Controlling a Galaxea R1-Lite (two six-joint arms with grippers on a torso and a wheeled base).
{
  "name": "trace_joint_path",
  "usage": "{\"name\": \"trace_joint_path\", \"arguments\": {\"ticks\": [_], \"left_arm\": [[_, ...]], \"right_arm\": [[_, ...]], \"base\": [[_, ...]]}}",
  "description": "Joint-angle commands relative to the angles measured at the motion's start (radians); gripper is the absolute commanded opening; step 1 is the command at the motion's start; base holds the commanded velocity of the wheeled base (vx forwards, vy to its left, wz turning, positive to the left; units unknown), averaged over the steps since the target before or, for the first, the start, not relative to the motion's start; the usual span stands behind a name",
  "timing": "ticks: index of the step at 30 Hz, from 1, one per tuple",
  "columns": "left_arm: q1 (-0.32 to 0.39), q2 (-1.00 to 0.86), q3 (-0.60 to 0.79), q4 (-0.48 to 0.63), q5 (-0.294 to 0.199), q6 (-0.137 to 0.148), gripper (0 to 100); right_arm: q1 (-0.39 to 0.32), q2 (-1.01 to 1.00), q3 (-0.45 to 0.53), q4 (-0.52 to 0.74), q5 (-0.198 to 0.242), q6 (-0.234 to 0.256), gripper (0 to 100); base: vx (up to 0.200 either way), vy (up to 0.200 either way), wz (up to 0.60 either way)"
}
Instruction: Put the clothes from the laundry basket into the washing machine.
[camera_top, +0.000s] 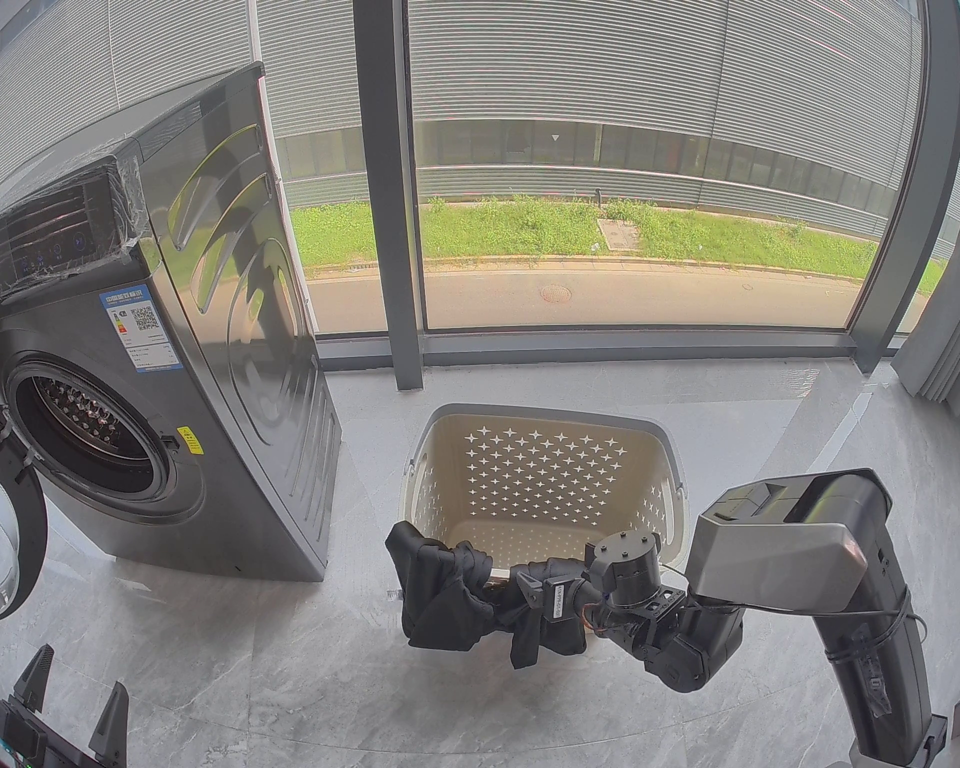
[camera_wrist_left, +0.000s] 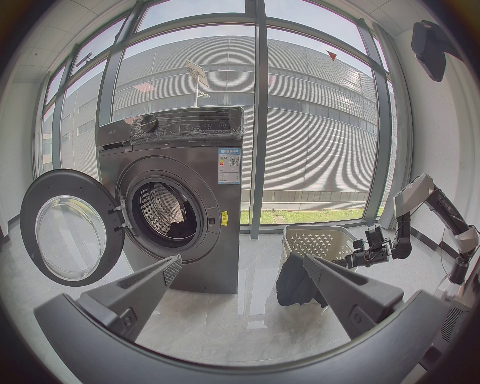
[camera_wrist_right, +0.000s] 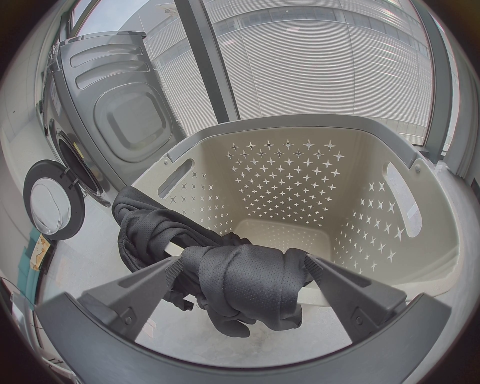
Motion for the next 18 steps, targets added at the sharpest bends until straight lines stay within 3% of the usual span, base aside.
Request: {"name": "trace_joint_path", "arguments": {"ticks": [1,18], "left_arm": [[0.0,-0.016,0.016,0.0,0.0,-0.001,100],[0.0,-0.016,0.016,0.0,0.002,-0.001,100]], "right_arm": [[0.0,0.008,-0.008,-0.001,0.001,0.0,100],[-0.011,0.05,-0.06,0.004,0.004,-0.001,100]], "base": [[0.0,0.0,0.0],[0.0,0.0,0.0]]}}
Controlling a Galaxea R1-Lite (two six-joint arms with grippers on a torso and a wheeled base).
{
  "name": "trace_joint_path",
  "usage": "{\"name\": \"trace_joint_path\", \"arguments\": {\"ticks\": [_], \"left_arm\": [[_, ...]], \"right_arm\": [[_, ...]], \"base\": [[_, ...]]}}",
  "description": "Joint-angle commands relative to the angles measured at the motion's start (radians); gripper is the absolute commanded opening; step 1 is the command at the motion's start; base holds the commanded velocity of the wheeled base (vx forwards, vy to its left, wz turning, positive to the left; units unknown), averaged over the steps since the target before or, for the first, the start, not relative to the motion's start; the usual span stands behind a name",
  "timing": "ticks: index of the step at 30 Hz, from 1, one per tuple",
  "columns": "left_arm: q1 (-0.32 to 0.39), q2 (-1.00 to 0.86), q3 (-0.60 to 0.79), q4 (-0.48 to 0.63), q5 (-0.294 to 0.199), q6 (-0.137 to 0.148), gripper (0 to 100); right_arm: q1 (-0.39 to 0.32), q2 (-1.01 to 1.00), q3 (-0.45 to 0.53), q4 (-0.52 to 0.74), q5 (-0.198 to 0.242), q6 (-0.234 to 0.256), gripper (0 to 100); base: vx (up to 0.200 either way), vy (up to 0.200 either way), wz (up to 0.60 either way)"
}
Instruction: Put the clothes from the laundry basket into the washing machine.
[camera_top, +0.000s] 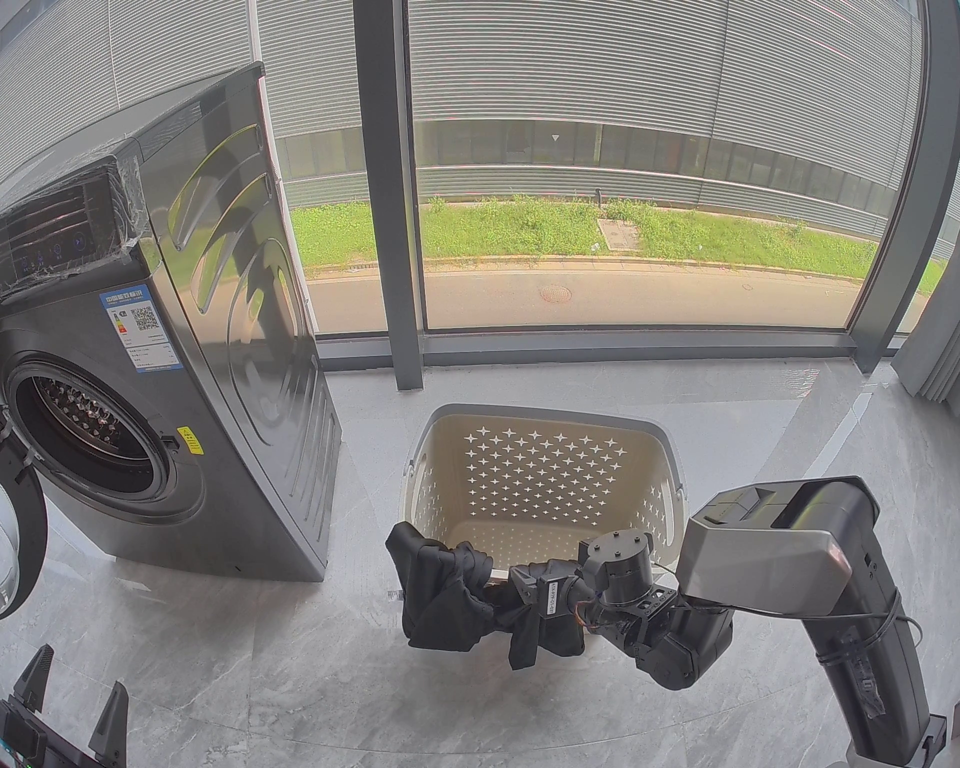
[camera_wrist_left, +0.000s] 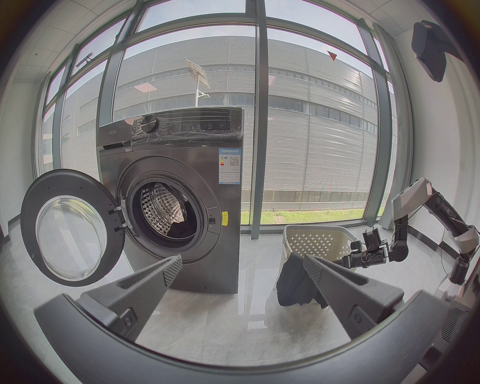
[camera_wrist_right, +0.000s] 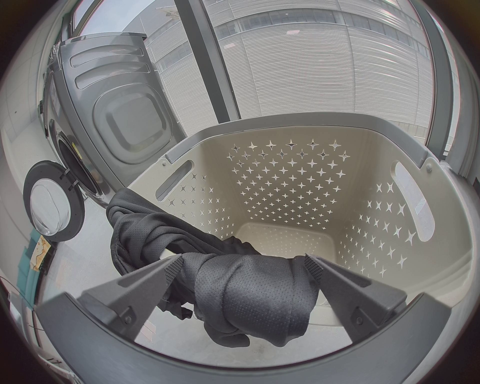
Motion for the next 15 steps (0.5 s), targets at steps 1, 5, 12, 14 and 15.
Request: {"name": "trace_joint_path", "arguments": {"ticks": [1,5,12,14,15], "left_arm": [[0.0,-0.016,0.016,0.0,0.0,0.0,100],[0.0,-0.016,0.016,0.0,0.0,0.0,100],[0.0,-0.016,0.016,0.0,0.0,0.0,100],[0.0,-0.016,0.016,0.0,0.0,0.0,100],[0.0,-0.016,0.016,0.0,0.0,0.0,100]], "right_arm": [[-0.001,0.006,-0.006,0.004,0.001,0.0,100],[0.0,0.006,-0.009,0.0,-0.001,0.0,100],[-0.001,0.002,-0.009,-0.001,-0.002,0.0,0],[-0.001,-0.001,-0.009,-0.001,-0.002,0.0,0],[-0.001,-0.004,-0.009,-0.001,-0.002,0.0,0]], "base": [[0.0,0.0,0.0],[0.0,0.0,0.0],[0.0,0.0,0.0],[0.0,0.0,0.0],[0.0,0.0,0.0]]}}
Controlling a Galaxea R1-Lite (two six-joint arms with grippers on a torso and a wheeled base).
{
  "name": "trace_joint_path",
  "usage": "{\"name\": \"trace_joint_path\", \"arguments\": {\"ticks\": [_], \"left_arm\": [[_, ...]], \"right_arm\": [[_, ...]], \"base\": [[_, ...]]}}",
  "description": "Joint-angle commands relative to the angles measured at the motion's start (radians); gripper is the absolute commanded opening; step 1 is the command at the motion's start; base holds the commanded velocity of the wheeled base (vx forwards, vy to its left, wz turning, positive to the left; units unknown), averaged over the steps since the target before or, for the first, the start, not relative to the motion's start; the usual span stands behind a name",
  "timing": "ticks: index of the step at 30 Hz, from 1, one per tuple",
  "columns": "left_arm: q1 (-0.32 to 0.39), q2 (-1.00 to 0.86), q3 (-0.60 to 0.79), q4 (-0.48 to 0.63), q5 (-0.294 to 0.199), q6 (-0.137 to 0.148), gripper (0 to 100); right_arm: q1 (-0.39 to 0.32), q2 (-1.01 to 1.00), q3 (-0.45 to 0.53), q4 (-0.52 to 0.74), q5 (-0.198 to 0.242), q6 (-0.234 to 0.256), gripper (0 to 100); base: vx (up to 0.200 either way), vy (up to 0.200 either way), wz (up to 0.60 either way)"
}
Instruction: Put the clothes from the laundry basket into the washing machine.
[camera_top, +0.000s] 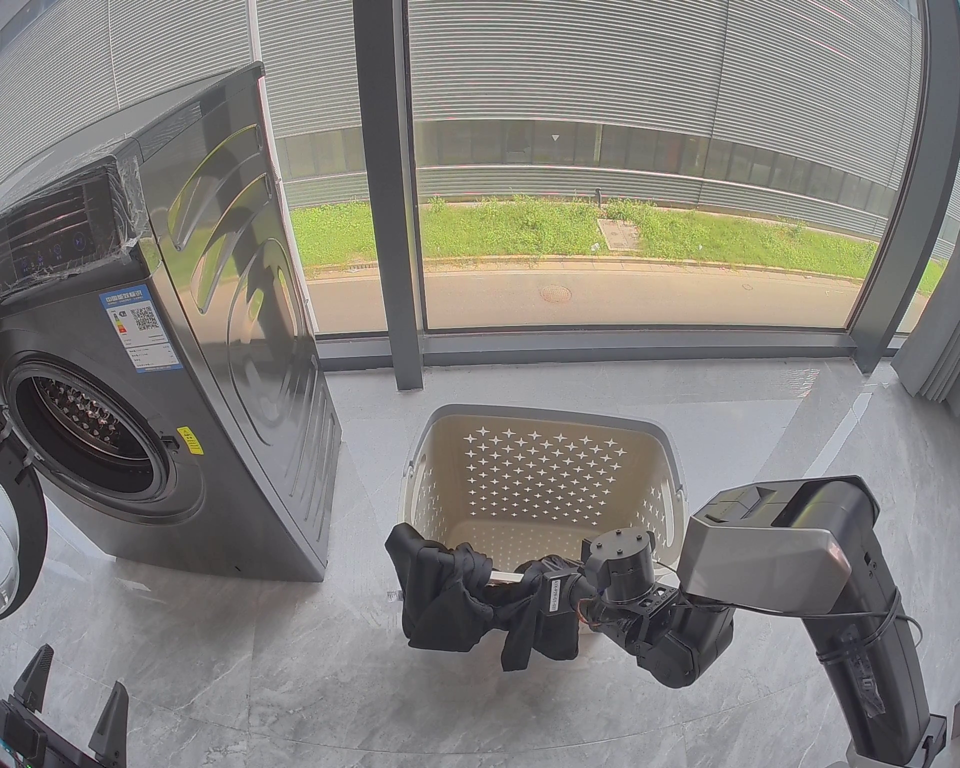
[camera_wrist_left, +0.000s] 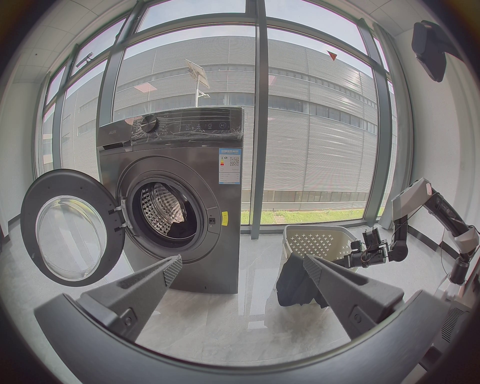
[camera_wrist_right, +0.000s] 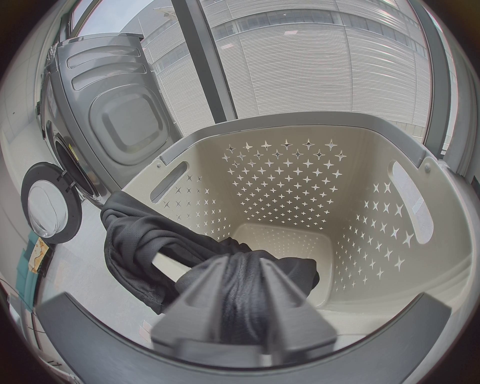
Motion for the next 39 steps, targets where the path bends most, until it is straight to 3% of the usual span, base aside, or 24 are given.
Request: {"name": "trace_joint_path", "arguments": {"ticks": [1,12,21,28,35,39], "left_arm": [[0.0,-0.016,0.016,0.0,0.0,0.0,100],[0.0,-0.016,0.016,0.0,0.0,0.0,100],[0.0,-0.016,0.016,0.0,0.0,0.0,100],[0.0,-0.016,0.016,0.0,0.002,-0.002,100],[0.0,-0.016,0.016,0.0,0.0,-0.002,100],[0.0,-0.016,0.016,0.0,0.0,-0.002,100]], "right_arm": [[0.002,-0.009,0.0,-0.001,0.0,-0.001,0],[-0.002,-0.154,0.013,-0.012,0.002,0.001,0],[-0.004,-0.439,0.105,0.002,0.017,0.001,0],[0.004,-0.531,0.165,-0.013,0.032,0.001,0],[-0.002,-0.66,0.216,0.0,0.031,-0.01,0],[-0.004,-0.75,0.242,0.014,0.028,-0.045,0]], "base": [[0.0,0.0,0.0],[0.0,0.0,0.0],[0.0,0.0,0.0],[0.0,0.0,0.0],[0.0,0.0,0.0],[0.0,0.0,0.0]]}}
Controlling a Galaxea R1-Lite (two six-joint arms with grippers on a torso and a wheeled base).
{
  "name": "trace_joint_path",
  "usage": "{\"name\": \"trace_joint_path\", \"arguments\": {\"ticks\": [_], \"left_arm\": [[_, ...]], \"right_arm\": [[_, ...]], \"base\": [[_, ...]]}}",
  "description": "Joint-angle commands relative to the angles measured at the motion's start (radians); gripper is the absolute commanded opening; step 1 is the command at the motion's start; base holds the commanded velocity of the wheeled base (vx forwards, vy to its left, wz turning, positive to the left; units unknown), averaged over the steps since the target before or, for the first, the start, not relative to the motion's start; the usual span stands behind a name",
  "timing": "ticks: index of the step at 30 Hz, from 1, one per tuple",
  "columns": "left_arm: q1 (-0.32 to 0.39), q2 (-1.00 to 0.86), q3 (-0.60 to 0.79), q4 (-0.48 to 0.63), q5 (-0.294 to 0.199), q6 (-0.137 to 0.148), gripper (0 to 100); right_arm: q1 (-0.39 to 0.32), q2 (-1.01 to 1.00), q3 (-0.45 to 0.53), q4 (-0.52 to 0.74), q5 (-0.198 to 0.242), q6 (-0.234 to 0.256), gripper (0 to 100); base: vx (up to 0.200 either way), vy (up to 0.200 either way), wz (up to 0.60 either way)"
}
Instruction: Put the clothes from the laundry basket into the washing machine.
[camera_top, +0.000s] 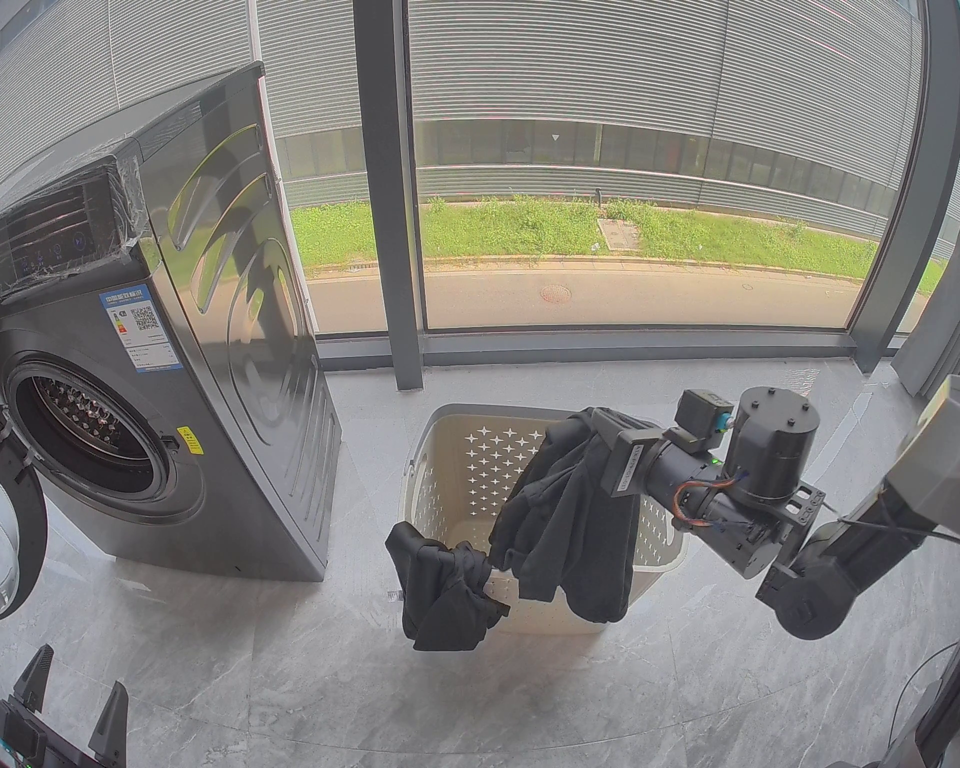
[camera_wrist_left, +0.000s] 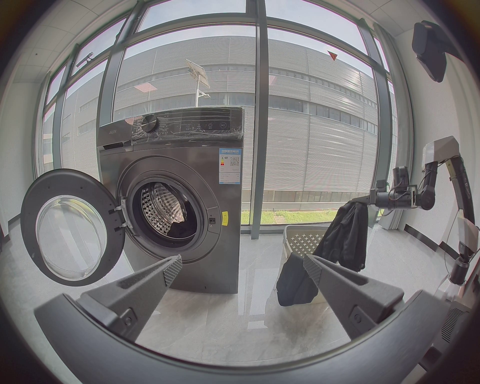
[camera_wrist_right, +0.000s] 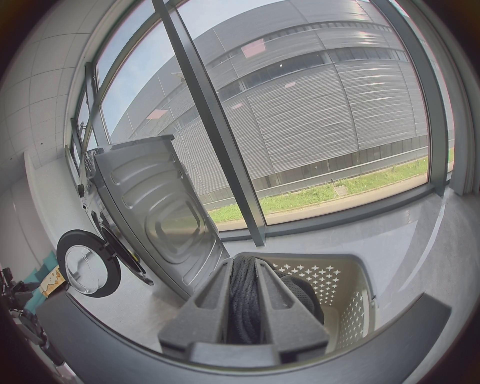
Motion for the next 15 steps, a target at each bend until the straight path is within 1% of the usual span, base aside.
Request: {"name": "trace_joint_path", "arguments": {"ticks": [1,3,5,7,11,14,15], "left_arm": [[0.0,-0.016,0.016,0.0,-0.001,-0.001,100],[0.0,-0.016,0.016,0.0,-0.001,0.001,100],[0.0,-0.016,0.016,0.0,-0.001,-0.001,100],[0.0,-0.016,0.016,0.0,-0.001,-0.001,100],[0.0,-0.016,0.016,0.0,-0.001,-0.001,100],[0.0,-0.016,0.016,0.0,-0.001,-0.001,100],[0.0,-0.016,0.016,0.0,-0.001,-0.001,100]], "right_arm": [[-0.003,-0.143,0.037,0.019,-0.005,-0.033,0],[-0.004,-0.199,0.048,0.067,-0.01,-0.065,0],[-0.004,-0.245,0.051,0.097,-0.011,-0.08,0],[-0.004,-0.282,0.05,0.113,-0.011,-0.088,0],[-0.004,-0.361,0.051,0.148,-0.01,-0.119,0],[-0.003,-0.441,0.063,0.225,-0.004,-0.128,0],[-0.003,-0.47,0.083,0.254,0.001,-0.134,0]], "base": [[0.0,0.0,0.0],[0.0,0.0,0.0],[0.0,0.0,0.0],[0.0,0.0,0.0],[0.0,0.0,0.0],[0.0,0.0,0.0],[0.0,0.0,0.0]]}}
